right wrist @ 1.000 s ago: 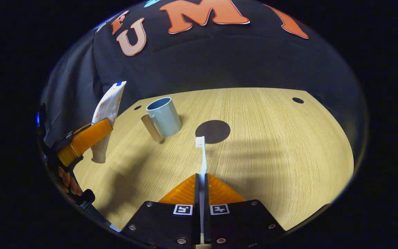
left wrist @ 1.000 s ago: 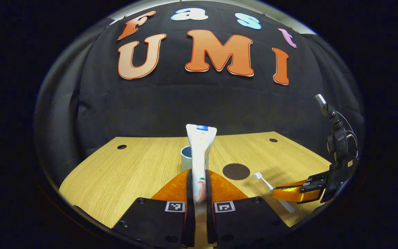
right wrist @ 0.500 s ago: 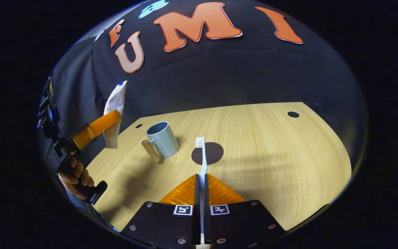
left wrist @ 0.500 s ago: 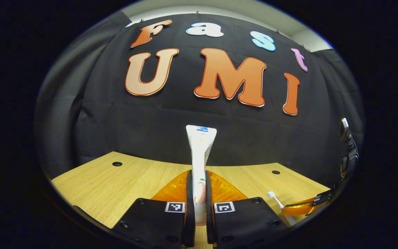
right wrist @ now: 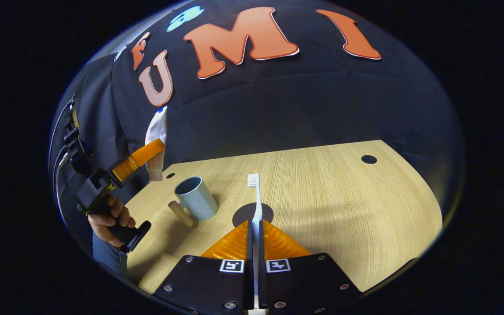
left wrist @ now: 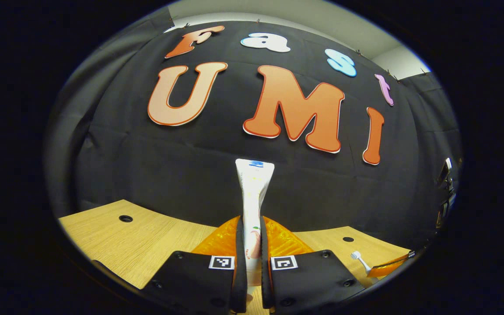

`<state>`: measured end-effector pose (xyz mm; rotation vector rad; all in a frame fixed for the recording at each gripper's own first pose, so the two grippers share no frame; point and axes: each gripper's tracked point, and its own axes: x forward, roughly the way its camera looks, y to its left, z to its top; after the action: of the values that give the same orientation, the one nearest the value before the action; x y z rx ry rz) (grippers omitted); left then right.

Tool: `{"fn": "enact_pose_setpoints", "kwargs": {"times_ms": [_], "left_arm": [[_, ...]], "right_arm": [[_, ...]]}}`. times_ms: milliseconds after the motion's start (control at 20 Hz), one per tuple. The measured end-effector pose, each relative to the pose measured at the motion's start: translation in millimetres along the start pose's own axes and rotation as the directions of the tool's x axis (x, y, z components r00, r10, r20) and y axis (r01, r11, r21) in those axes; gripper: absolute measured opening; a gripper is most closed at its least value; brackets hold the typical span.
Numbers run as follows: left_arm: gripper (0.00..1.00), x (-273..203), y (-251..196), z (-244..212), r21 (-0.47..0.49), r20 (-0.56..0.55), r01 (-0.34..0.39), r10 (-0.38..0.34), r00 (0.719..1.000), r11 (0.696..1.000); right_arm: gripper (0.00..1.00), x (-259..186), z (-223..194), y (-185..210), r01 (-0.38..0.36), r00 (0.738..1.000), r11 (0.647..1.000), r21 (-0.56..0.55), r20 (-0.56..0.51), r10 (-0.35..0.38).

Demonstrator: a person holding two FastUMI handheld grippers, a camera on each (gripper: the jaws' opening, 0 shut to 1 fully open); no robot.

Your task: Put the toothbrush and toothpaste on the desktop into the cup, then pick up the cup and place it on the coaster on the desktop.

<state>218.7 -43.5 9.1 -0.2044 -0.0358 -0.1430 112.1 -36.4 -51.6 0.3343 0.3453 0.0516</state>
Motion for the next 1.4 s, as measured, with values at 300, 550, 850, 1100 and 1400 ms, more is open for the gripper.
{"fn": "enact_pose_setpoints", "kwargs": {"times_ms": [300, 550, 850, 1100, 1400], "left_arm": [[0.17, 24, 4, -24, -0.003, -0.030, 0.032, -0.032, 0.999, 0.999], [0.17, 35, 14, -50, -0.033, -0.067, 0.042, -0.044, 0.997, 0.999], [0.17, 41, 31, -70, -0.052, -0.082, 0.021, -0.025, 0.996, 0.998], [0.20, 41, 36, -90, -0.065, -0.120, 0.010, -0.018, 0.993, 0.998], [0.24, 32, 43, -92, -0.044, -0.142, 0.014, -0.020, 0.990, 0.999]], "right_arm": [[0.04, 6, 1, -2, -0.009, 1.000, 1.000, 0.002, 0.004, 0.009], [0.04, 8, 1, -2, -0.005, 1.000, 1.000, -0.007, 0.012, 0.005], [0.04, 10, 3, -2, 0.003, 1.000, 1.000, -0.025, 0.019, -0.002], [0.04, 10, 10, 4, -0.015, 0.998, 0.999, -0.043, 0.052, 0.018], [0.04, 20, 35, 40, -0.082, 0.986, 0.996, -0.027, 0.143, 0.085]]}}
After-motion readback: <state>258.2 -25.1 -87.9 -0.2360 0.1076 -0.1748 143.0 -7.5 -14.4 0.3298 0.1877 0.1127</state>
